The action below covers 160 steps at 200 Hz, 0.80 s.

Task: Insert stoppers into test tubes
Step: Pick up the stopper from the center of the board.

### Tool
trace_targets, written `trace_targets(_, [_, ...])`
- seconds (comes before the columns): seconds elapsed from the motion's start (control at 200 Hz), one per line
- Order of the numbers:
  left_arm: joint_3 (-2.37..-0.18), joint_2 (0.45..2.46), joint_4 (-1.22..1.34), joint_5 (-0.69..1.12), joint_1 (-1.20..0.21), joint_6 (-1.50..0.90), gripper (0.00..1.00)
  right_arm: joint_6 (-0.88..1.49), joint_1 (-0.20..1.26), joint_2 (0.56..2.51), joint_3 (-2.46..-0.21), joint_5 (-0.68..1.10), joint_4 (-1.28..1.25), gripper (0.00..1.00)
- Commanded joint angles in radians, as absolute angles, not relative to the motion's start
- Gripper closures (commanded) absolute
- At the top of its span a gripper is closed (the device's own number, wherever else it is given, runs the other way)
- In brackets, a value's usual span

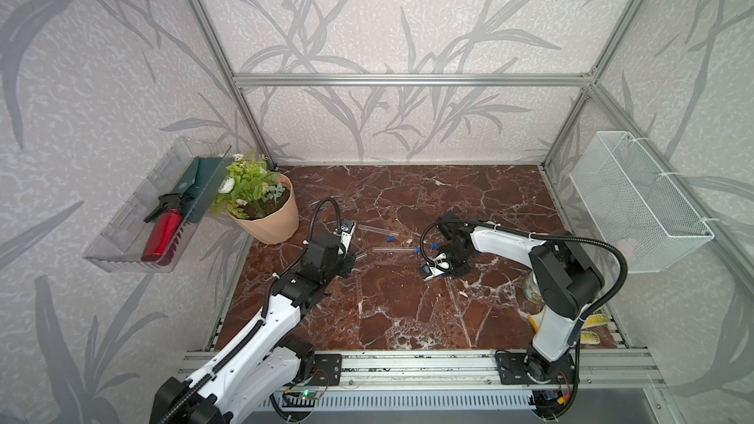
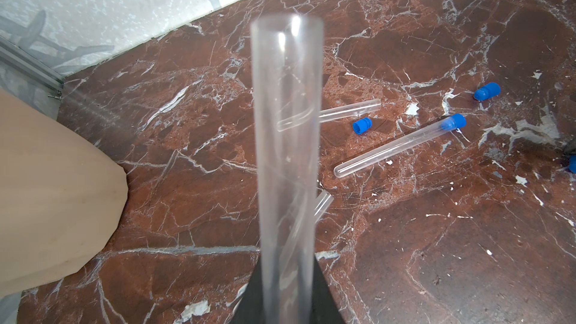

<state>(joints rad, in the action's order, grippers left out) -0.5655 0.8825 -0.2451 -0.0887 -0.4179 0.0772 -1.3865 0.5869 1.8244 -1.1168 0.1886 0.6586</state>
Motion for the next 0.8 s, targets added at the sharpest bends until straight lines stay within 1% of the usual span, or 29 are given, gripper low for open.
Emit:
trace_targets(0.0, [-0.555,0.87,-0.239,-0.095,-0.411,0.082,1.0,-1.37,0.581,1.86,-1.109,0.207,0.689,0.79])
trace_targets(0.29, [-0.564,0.864,-0.262,-0.094,-0.41,0.104,1.0,-1.302,0.572,1.837,-1.111,0.288,0.678,0.82])
trace_targets(0.625, [-0.578,0.871,-0.281,-0.091,-0.41,0.135,1.0,-1.263,0.562,1.801,-1.091,0.331,0.659,0.85])
trace_targets(0.795, [-0.614,0.89,-0.379,-0.093,-0.411,0.277,1.0,-1.204,0.55,1.749,-1.078,0.376,0.649,0.85])
